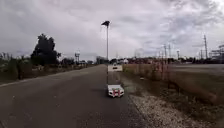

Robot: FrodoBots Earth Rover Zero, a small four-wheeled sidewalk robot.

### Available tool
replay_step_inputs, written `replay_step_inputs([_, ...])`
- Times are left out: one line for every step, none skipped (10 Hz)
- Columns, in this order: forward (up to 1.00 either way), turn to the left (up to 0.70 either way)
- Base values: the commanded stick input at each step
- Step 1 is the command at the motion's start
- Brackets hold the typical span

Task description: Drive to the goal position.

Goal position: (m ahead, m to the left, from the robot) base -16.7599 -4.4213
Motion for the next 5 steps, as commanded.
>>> replay_step_inputs([0.0, 0.7])
replay_step_inputs([0.0, 0.7])
replay_step_inputs([0.0, 0.7])
replay_step_inputs([0.0, 0.7])
replay_step_inputs([0.0, 0.7])
